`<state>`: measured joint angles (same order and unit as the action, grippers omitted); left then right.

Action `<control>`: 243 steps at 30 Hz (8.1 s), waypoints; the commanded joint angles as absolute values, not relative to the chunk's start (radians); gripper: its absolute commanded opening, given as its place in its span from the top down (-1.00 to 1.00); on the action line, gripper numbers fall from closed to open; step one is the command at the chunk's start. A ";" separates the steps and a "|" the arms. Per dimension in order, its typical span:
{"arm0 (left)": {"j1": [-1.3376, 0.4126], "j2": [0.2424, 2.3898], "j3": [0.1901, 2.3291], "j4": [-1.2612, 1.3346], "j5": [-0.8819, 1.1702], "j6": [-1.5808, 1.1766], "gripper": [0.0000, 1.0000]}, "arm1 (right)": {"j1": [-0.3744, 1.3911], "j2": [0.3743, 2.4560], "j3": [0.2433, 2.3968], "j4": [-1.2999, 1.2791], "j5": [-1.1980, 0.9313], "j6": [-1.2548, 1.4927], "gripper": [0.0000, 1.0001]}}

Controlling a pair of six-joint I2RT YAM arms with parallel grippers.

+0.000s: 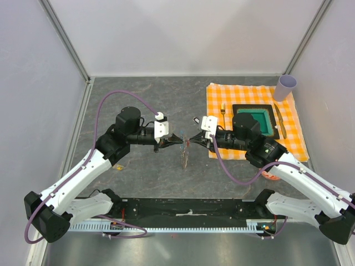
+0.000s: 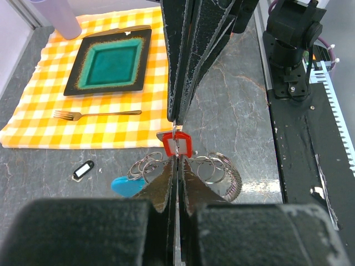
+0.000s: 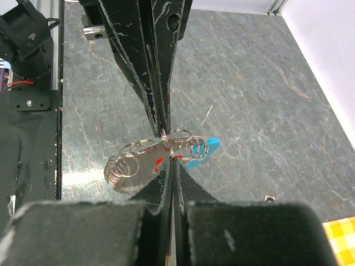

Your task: Put the keys on the keyring

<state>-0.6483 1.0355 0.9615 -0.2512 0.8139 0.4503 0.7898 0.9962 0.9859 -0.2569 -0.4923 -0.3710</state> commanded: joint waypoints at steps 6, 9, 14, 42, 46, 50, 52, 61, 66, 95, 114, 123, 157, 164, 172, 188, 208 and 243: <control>-0.653 1.022 0.966 -0.186 0.830 0.448 0.96 | 0.792 0.983 1.005 -0.233 -0.494 -0.380 1.00; -0.655 1.020 0.965 -0.186 0.827 0.448 0.96 | 0.792 0.976 1.003 -0.233 -0.482 -0.382 1.00; -0.655 1.019 0.966 -0.184 0.824 0.448 0.97 | 0.792 0.979 1.005 -0.235 -0.497 -0.382 1.00; -0.655 1.017 0.965 -0.184 0.808 0.448 0.96 | 0.792 0.989 1.009 -0.245 -0.512 -0.385 1.00; -0.655 1.015 0.963 -0.184 0.810 0.449 0.96 | 0.792 0.985 1.008 -0.247 -0.502 -0.385 1.00; -0.653 1.015 0.963 -0.186 0.808 0.448 0.96 | 0.792 0.992 1.009 -0.242 -0.512 -0.384 1.00; -0.655 1.014 0.963 -0.184 0.810 0.446 0.96 | 0.792 0.996 1.011 -0.244 -0.522 -0.383 1.00; -0.655 1.017 0.965 -0.184 0.813 0.446 0.96 | 0.792 1.005 1.012 -0.244 -0.545 -0.380 1.00; -0.655 1.017 0.965 -0.183 0.818 0.442 0.96 | 0.792 1.008 1.014 -0.244 -0.552 -0.379 1.00; -0.655 1.014 0.963 -0.186 0.810 0.449 0.96 | 0.792 0.985 1.005 -0.241 -0.506 -0.383 1.00; -0.655 1.016 0.965 -0.189 0.836 0.448 0.97 | 0.792 0.991 1.002 -0.241 -0.511 -0.387 1.00; -0.655 1.019 0.966 -0.193 0.857 0.456 0.96 | 0.792 0.992 1.002 -0.241 -0.512 -0.387 1.00; -0.657 1.031 0.973 -0.198 0.884 0.451 0.96 | 0.792 1.012 1.009 -0.241 -0.584 -0.390 1.00; -0.657 1.035 0.991 -0.268 0.923 0.506 0.97 | 0.793 1.008 1.011 -0.244 -0.597 -0.394 1.00; -0.657 1.035 1.009 -0.314 0.933 0.549 0.97 | 0.793 1.009 1.031 -0.285 -0.643 -0.405 1.00; -0.657 1.035 1.006 -0.290 0.885 0.514 0.96 | 0.798 1.012 1.039 -0.301 -0.634 -0.407 1.00; -0.657 1.029 1.002 -0.287 0.870 0.519 0.96 | 0.798 0.999 1.032 -0.299 -0.581 -0.405 1.00; -0.657 1.045 1.003 -0.267 0.877 0.486 0.96 | 0.799 1.026 1.035 -0.291 -0.630 -0.396 1.00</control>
